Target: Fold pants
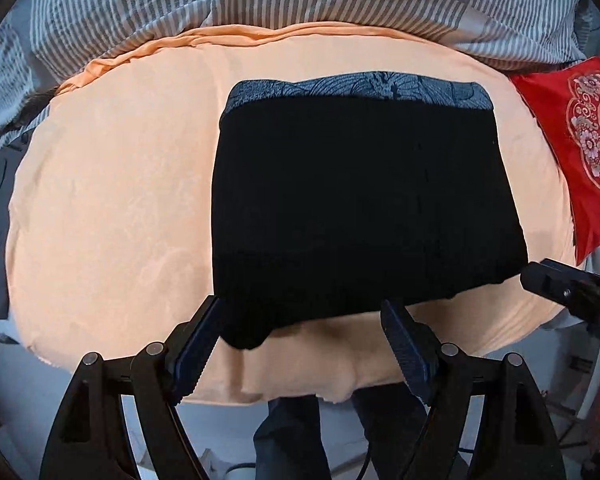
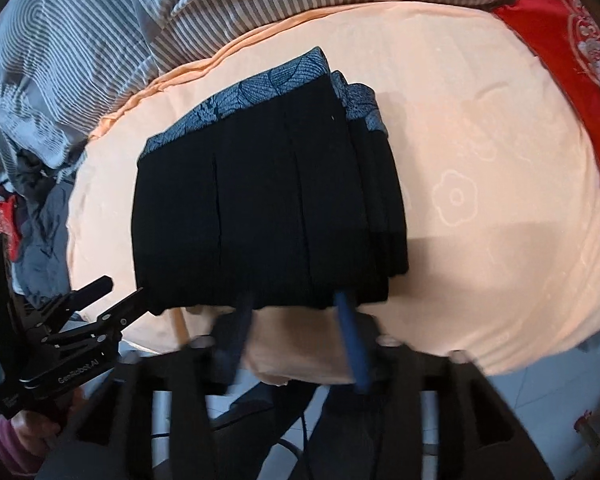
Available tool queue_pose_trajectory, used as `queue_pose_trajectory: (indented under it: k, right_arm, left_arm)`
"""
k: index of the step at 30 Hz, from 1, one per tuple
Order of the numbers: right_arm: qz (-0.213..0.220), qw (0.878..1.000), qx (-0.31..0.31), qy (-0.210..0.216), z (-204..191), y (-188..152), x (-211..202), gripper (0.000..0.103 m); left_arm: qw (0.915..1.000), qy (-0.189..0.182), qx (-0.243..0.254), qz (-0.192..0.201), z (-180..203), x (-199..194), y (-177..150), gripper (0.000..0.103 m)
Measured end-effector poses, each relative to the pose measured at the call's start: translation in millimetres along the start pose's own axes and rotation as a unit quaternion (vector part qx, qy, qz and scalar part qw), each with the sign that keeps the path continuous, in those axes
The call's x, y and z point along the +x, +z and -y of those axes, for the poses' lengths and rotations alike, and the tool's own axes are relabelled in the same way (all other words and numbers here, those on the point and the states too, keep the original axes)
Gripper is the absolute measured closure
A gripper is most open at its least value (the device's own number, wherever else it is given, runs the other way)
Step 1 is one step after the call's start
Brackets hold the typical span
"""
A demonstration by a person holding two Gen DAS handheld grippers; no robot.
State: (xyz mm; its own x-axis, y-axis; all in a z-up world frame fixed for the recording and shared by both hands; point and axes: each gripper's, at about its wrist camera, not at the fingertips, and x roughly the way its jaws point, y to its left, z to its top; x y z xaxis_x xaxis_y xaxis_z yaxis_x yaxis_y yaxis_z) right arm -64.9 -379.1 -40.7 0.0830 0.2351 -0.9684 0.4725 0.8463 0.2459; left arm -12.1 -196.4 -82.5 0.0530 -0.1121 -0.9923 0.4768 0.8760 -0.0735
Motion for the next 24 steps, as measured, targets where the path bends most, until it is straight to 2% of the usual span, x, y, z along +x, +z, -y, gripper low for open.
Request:
queue_pose_trajectory:
  k: [1, 2, 9, 16, 17, 18, 24]
  right_arm:
    - [-0.002, 1.0, 0.001, -0.004, -1, -3, -1, 0.041]
    - [-0.005, 1.0, 0.001, -0.008, -2, -5, -2, 0.038]
    - [-0.004, 0.999, -0.01, -0.032, -15, -14, -10, 0.024]
    - [0.02, 0.998, -0.002, -0.061, -17, -15, -28, 0.017]
    - [0.023, 0.998, -0.002, -0.065, -18, -16, -31, 0.013]
    - [0.024, 0.997, -0.002, -0.068, -18, -16, -33, 0.001]
    - [0.019, 0.997, -0.002, -0.075, -23, -20, -41, 0.0]
  left_arm:
    - [1.0, 0.002, 0.001, -0.001, 2, -1, -1, 0.007]
    - [1.0, 0.007, 0.001, 0.0, 3, -3, -2, 0.0]
    - [0.9997, 0.022, 0.01, -0.006, 9, -15, -9, 0.0]
    - [0.9993, 0.036, 0.004, -0.011, 6, -24, -17, 0.0]
    - [0.9992, 0.039, 0.001, -0.012, 5, -25, -18, 0.0]
    - [0.999, 0.042, -0.001, -0.014, 4, -26, -19, 0.0]
    - [0.9988, 0.044, -0.01, -0.021, -1, -33, -22, 0.0]
